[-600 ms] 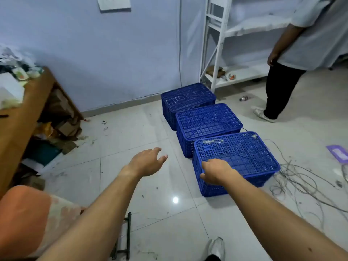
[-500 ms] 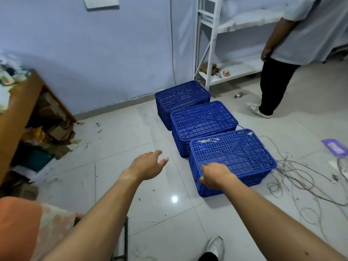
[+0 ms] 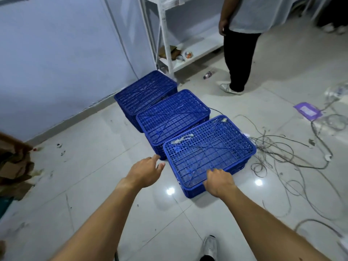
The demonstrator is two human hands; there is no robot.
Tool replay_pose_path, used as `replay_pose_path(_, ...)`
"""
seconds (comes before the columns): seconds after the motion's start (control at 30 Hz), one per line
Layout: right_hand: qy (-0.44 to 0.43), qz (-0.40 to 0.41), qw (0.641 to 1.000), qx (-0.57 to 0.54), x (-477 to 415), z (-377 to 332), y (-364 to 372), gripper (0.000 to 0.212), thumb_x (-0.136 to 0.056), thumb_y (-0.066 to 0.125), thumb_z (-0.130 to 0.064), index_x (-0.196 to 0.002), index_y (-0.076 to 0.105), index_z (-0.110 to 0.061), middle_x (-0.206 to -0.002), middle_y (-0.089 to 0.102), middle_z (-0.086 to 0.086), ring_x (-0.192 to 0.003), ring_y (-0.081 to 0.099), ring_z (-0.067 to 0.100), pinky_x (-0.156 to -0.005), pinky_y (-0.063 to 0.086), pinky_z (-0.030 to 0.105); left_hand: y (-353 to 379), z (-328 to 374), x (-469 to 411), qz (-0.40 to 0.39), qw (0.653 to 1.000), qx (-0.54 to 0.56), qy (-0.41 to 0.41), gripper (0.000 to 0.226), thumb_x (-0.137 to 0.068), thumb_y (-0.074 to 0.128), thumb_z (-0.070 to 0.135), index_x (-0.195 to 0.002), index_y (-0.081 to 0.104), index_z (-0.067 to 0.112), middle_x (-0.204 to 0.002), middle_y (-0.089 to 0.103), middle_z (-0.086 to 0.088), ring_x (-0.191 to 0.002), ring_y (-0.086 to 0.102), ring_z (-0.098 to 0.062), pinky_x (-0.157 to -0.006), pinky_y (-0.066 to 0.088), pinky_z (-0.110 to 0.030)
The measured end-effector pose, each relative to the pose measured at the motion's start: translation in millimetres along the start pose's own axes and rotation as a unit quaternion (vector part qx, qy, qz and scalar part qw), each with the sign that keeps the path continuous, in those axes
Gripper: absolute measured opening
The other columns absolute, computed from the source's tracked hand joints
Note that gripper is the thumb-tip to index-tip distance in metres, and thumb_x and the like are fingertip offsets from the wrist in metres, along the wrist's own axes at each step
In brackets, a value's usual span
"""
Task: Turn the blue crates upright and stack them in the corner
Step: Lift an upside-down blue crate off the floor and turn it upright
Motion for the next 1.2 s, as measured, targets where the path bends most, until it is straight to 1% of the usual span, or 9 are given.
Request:
replay_pose_path(0.1, 0.031, 0.003, 0.999, -0.026, -14, 25, -5, 0.039, -0.099, 0.041, -0.029, -0.132, 0.049, -0.01, -0.133, 0.056, 0.011, -0.12, 0.053, 0.029, -0.092, 0.046, 0.037, -1, 16, -31, -0.011, 0.999, -0.013, 0.027, 0.051, -0.104, 0.031, 0.048, -0.147, 0.037, 0.023, -0.146, 0.052, -0.004, -0.129, 0.052, -0.024, -0.103, 0.043, -0.038)
replay_pose_path(0.27, 0.085, -0.003, 0.994, -0.068, -35, 57, -4, 0.045, -0.097, 0.041, -0.029, -0.139, 0.045, -0.012, -0.135, 0.054, 0.01, -0.122, 0.052, 0.028, -0.096, 0.045, 0.038, 1, 23, -99, -0.034, 0.997, -0.033, 0.058, 0.052, -0.102, 0.029, 0.052, -0.143, 0.041, 0.023, -0.137, 0.06, -0.004, -0.119, 0.058, -0.026, -0.096, 0.048, -0.041)
replay_pose_path(0.4, 0.137, 0.001, 0.985, -0.103, -55, 71, 4, 0.035, -0.095, 0.043, -0.023, -0.127, 0.053, -0.011, -0.125, 0.06, 0.01, -0.114, 0.057, 0.027, -0.093, 0.047, 0.037, 6, 33, -160, -0.072, 0.991, -0.055, 0.101, 0.052, -0.103, 0.03, 0.05, -0.145, 0.039, 0.019, -0.131, 0.063, -0.007, -0.118, 0.059, -0.028, -0.096, 0.048, -0.043)
replay_pose_path(0.57, 0.211, 0.002, 0.964, -0.16, -92, 70, 24, 0.033, -0.097, 0.042, -0.023, -0.126, 0.052, -0.012, -0.121, 0.061, 0.008, -0.111, 0.058, 0.026, -0.085, 0.048, 0.035, 36, 41, -245, -0.135, 0.968, -0.104, 0.184, 0.055, -0.105, 0.029, 0.047, -0.149, 0.034, 0.016, -0.14, 0.055, -0.012, -0.124, 0.056, -0.03, -0.096, 0.047, -0.041)
replay_pose_path(0.67, 0.255, -0.014, 0.949, -0.184, -119, 60, 43, 0.035, -0.098, 0.04, -0.023, -0.131, 0.048, -0.012, -0.125, 0.059, 0.009, -0.115, 0.056, 0.027, -0.086, 0.046, 0.035, 61, 37, -291, -0.171, 0.947, -0.141, 0.232, 0.055, -0.105, 0.028, 0.047, -0.15, 0.033, 0.016, -0.141, 0.054, -0.013, -0.124, 0.054, -0.031, -0.096, 0.046, -0.041)
replay_pose_path(0.73, 0.275, -0.023, 0.941, -0.196, -136, 52, 56, 0.037, -0.098, 0.039, -0.023, -0.133, 0.046, -0.013, -0.126, 0.058, 0.008, -0.117, 0.056, 0.027, -0.086, 0.046, 0.035, 75, 32, -318, -0.193, 0.937, -0.156, 0.245, 0.057, -0.104, 0.028, 0.048, -0.151, 0.031, 0.016, -0.141, 0.053, -0.014, -0.125, 0.054, -0.032, -0.098, 0.046, -0.043)
replay_pose_path(0.93, 0.326, -0.026, 0.917, -0.23, -183, 32, 106, 0.034, -0.098, 0.04, -0.023, -0.13, 0.048, -0.016, -0.121, 0.061, 0.004, -0.111, 0.059, 0.024, -0.08, 0.048, 0.033, 117, 19, -401, -0.234, 0.919, -0.19, 0.254, 0.056, -0.104, 0.03, 0.046, -0.152, 0.03, 0.017, -0.134, 0.057, -0.018, -0.116, 0.059, -0.036, -0.095, 0.048, -0.046)
replay_pose_path(1.07, 0.334, -0.041, 0.912, -0.234, -212, 21, 147, 0.034, -0.1, 0.039, -0.029, -0.131, 0.046, -0.018, -0.123, 0.06, 0.002, -0.112, 0.059, 0.021, -0.082, 0.048, 0.032, 152, 2, -449, -0.239, 0.914, -0.201, 0.261, 0.057, -0.104, 0.031, 0.046, -0.154, 0.026, 0.018, -0.147, 0.046, -0.016, -0.126, 0.052, -0.035, -0.101, 0.045, -0.048)
replay_pose_path(1.2, 0.343, -0.061, 0.904, -0.247, -248, 15, 187, 0.033, -0.1, 0.04, -0.031, -0.13, 0.046, -0.018, -0.123, 0.059, 0.002, -0.112, 0.059, 0.022, -0.085, 0.048, 0.033, 183, -20, -491, -0.22, 0.92, -0.209, 0.246, 0.053, -0.104, 0.033, 0.043, -0.15, 0.033, 0.018, -0.146, 0.046, -0.015, -0.129, 0.049, -0.034, -0.105, 0.041, -0.046)
Point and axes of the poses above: each hand's wrist, its own x-axis away from the middle knuckle, its own y-axis out of the palm, z = x × y, the point moved 7 cm from there along -x, towards the middle knuckle
